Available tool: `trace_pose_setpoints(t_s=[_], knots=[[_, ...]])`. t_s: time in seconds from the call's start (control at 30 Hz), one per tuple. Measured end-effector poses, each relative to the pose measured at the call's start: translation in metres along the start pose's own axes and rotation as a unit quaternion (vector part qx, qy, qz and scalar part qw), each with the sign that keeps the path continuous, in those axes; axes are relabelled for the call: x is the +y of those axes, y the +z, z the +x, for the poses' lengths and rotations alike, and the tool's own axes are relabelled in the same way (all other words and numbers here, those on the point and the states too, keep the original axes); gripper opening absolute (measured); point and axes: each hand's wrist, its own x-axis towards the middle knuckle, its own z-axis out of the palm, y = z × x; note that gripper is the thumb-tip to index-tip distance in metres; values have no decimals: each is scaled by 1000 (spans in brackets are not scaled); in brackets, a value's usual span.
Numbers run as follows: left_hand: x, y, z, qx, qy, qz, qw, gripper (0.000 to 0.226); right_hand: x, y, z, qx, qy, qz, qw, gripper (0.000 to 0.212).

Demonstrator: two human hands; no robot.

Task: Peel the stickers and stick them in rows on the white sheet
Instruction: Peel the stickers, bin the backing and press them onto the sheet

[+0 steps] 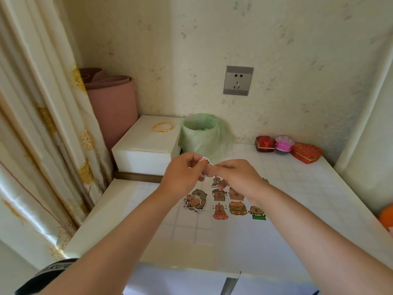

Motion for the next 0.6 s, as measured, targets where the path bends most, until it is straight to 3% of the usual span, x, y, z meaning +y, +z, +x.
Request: trace_pose_setpoints(t_s=[0.13, 0.3, 0.6], knots=[[5, 6, 2, -48, 46, 80, 995, 13, 7, -13, 4, 37, -43, -9, 998, 7], [13, 15, 3, -45, 32, 24, 998, 9, 12, -23, 5, 30, -38, -27, 998, 4], [13, 23, 7, -93, 58, 114, 987, 11, 16, -36, 3, 43, -62, -26, 997, 4]])
